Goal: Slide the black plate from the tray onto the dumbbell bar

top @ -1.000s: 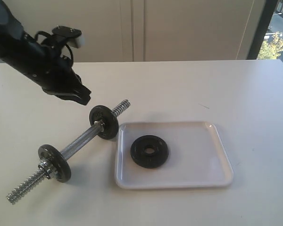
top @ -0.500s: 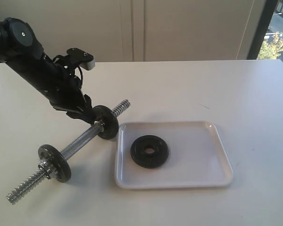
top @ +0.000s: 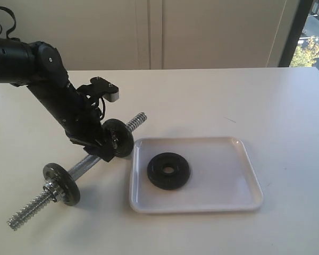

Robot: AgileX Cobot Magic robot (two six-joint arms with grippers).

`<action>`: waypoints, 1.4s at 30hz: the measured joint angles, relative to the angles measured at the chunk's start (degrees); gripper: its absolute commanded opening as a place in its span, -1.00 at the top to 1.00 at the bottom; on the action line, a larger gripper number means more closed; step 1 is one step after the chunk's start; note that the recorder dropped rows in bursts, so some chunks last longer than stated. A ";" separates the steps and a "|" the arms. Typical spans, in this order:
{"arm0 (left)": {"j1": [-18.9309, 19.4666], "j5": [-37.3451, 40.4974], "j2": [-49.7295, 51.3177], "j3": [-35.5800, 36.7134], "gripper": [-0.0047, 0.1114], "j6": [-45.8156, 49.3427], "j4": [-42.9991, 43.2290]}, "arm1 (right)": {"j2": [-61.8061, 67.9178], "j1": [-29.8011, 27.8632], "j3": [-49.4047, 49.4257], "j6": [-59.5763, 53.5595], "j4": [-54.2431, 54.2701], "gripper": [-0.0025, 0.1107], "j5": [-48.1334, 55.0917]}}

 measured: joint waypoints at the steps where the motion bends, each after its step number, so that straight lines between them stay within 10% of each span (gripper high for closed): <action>1: 0.00 0.00 0.55 0.00 -0.19 -0.11 0.00 | 0.00 0.00 0.00 0.00 0.00 0.96 0.00; 21: 0.00 -1.58 3.98 0.00 -0.15 -0.73 0.00 | 0.00 0.00 0.00 0.00 0.00 0.96 0.00; 32: 0.00 -2.79 4.12 0.00 0.92 -1.76 -0.50 | 0.00 0.00 0.00 0.00 0.00 0.96 0.00; 42: -0.09 -1.07 3.91 0.00 0.92 1.46 0.02 | 0.00 0.00 0.00 0.00 0.00 0.96 0.00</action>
